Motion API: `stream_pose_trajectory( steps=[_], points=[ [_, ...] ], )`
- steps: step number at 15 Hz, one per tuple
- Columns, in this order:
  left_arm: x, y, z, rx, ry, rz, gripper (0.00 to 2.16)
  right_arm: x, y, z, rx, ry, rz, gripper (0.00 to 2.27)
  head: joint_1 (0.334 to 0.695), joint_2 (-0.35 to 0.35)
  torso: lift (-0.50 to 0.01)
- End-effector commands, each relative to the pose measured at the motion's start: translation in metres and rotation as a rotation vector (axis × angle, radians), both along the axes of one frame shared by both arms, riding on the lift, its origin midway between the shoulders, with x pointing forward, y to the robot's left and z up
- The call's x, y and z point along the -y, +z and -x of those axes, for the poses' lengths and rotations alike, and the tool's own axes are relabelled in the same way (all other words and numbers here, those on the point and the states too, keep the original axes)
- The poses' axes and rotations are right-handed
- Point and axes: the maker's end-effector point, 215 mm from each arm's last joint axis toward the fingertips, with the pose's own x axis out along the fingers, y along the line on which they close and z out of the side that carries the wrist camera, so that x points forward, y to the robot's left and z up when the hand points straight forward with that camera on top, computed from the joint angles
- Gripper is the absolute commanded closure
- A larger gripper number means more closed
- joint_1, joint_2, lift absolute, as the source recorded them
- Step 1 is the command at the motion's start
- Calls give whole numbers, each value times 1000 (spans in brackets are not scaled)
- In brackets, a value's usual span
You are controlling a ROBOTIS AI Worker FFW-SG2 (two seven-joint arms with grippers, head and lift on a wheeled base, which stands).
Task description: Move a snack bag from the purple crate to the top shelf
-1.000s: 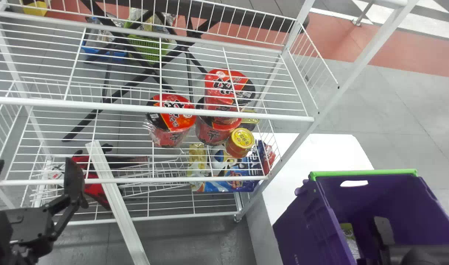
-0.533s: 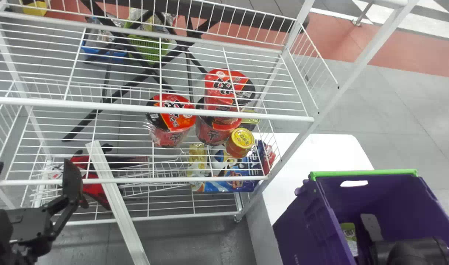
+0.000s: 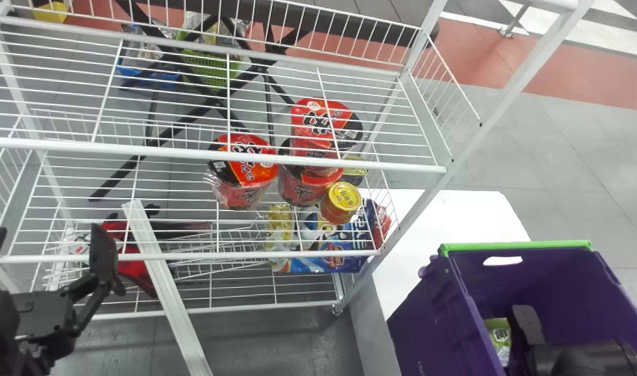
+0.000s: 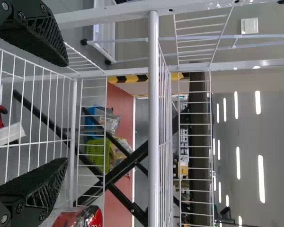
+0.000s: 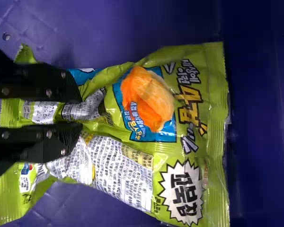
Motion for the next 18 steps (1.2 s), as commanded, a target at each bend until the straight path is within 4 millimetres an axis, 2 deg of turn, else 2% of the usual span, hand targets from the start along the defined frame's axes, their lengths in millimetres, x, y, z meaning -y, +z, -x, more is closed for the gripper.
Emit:
stream_pose_trajectory(
  steps=[1,8,10,13,18],
  points=[
    [-1,-1,0,-2,2,0,103,2,4,11,-22,-21,2,1835,695,-350,-455],
    [5,-1,1,-7,-5,-3,103,-13,14,12,29,-32,-34,1835,695,-350,-454],
    [5,-1,0,-9,-4,-6,103,-18,21,20,44,-62,-57,1838,695,-350,-443],
    [7,-2,-2,-12,-8,-8,103,-13,27,24,69,-54,-42,1868,695,-350,-431],
    [13,-6,-3,-27,-19,-16,103,-29,40,36,136,-42,-34,1868,695,-350,-411]
  ],
)
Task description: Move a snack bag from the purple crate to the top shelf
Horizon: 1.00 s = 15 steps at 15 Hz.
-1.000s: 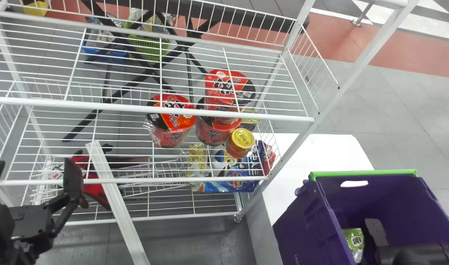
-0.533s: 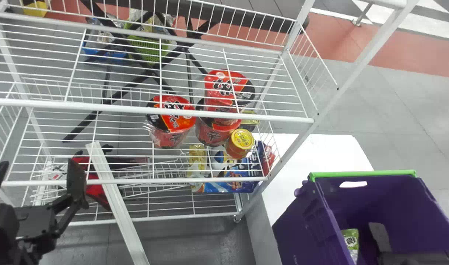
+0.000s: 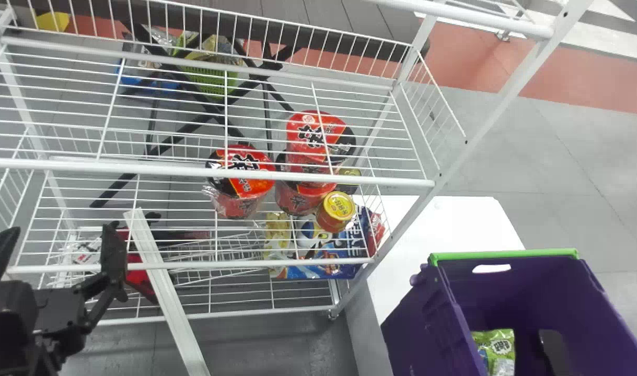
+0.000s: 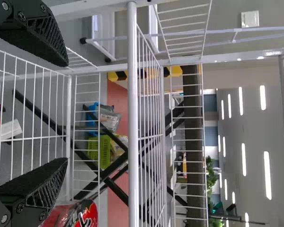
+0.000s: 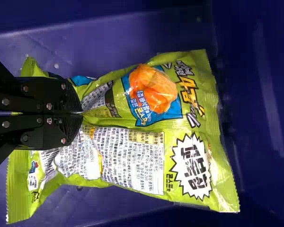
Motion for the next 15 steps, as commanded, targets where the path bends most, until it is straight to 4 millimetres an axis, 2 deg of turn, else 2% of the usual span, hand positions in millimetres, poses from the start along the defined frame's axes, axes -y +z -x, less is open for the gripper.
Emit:
stream_pose_trajectory(
  steps=[1,4,6,9,15],
  points=[
    [3,-1,0,-5,-5,-5,103,-5,10,6,36,-4,1,1868,695,-350,-407],
    [5,-3,0,-15,-9,-10,103,-2,26,9,85,-21,-7,1868,695,-350,-395],
    [7,-5,-1,-18,-12,-14,103,-1,26,13,91,-15,-5,1868,695,-350,-388],
    [9,-8,-1,-31,-15,-21,103,-9,37,16,135,-1,-4,1868,695,-350,-376],
    [18,-10,-2,-31,-23,-23,103,-20,74,14,235,15,-9,1872,695,-350,-352]
  ],
)
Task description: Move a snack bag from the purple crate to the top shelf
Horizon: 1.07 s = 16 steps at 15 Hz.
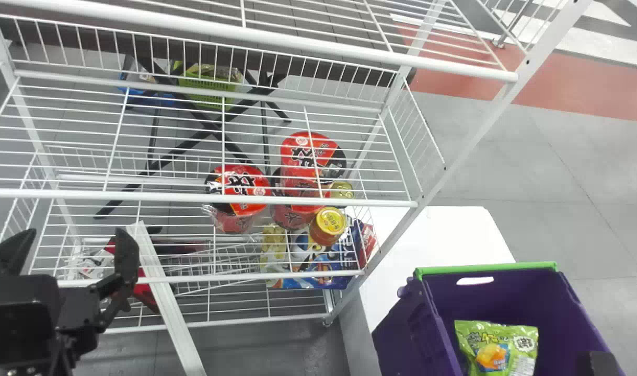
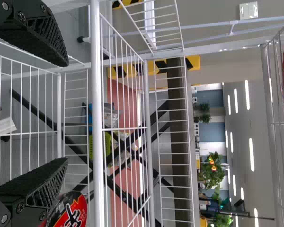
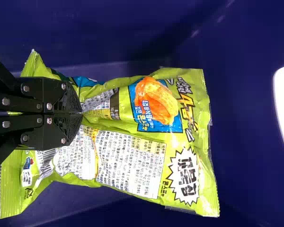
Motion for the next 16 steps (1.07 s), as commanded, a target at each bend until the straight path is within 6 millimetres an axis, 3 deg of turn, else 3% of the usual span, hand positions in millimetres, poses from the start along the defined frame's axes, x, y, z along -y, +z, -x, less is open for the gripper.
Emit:
stream_pose_trajectory(
  steps=[1,4,10,16],
  points=[
    [5,1,1,2,-5,-2,103,1,10,1,19,-1,3,1872,695,-350,-348],
    [2,0,1,0,1,-6,103,5,19,-3,33,2,16,1872,695,-350,-336],
    [4,2,2,4,3,-4,103,-7,41,-12,91,38,15,1872,695,-350,-312],
    [4,9,7,12,4,-14,103,-14,90,-30,202,40,3,1868,695,-350,-288]
  ],
)
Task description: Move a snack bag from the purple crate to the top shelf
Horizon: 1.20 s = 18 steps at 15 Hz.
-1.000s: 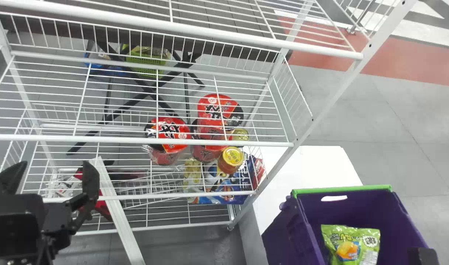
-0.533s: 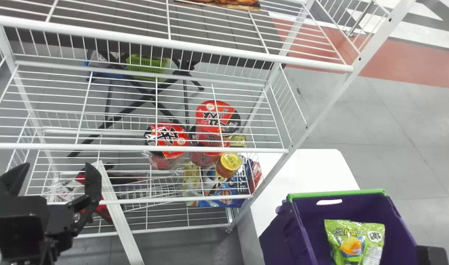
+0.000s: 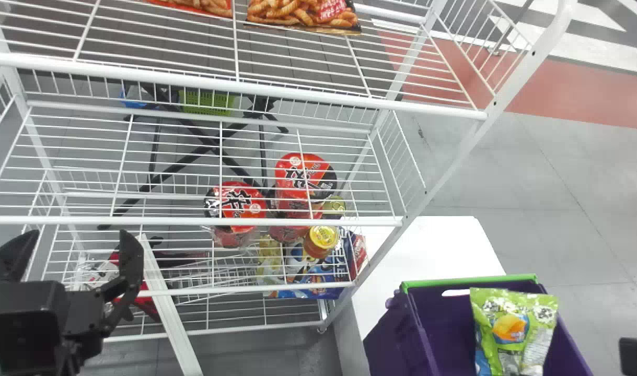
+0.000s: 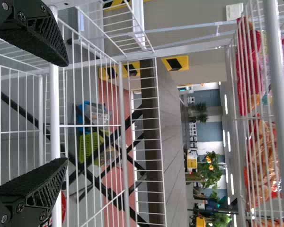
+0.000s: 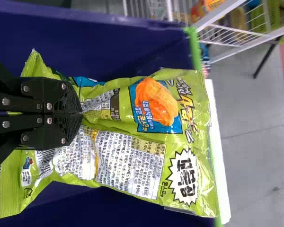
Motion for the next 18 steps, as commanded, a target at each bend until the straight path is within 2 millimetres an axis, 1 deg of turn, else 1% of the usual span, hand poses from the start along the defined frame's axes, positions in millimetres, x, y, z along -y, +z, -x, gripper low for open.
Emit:
stream_pose_trajectory(
  steps=[1,3,5,7,8,12,14,18],
  points=[
    [0,3,1,0,-2,-1,103,-7,24,-8,55,-4,-5,1872,695,-350,-284],
    [0,6,1,4,-3,0,103,-15,52,-14,122,-2,-39,1872,695,-350,-276],
    [1,8,2,3,-7,-1,103,-12,82,-20,176,15,-28,1868,695,-350,-268],
    [2,9,2,3,-10,0,103,-9,101,-20,215,12,-38,1872,695,-350,-260],
    [2,6,3,-10,-11,-6,103,-8,106,-19,225,11,-38,1868,695,-350,-256],
    [3,7,2,-10,-14,-5,103,-8,132,-19,296,21,-64,1872,695,-350,-240],
    [4,7,3,-11,-16,-2,103,-11,139,-21,303,30,-64,1868,695,-350,-232],
    [5,7,3,-11,-17,-3,103,-15,145,-24,322,44,-73,1872,695,-350,-216]
  ],
)
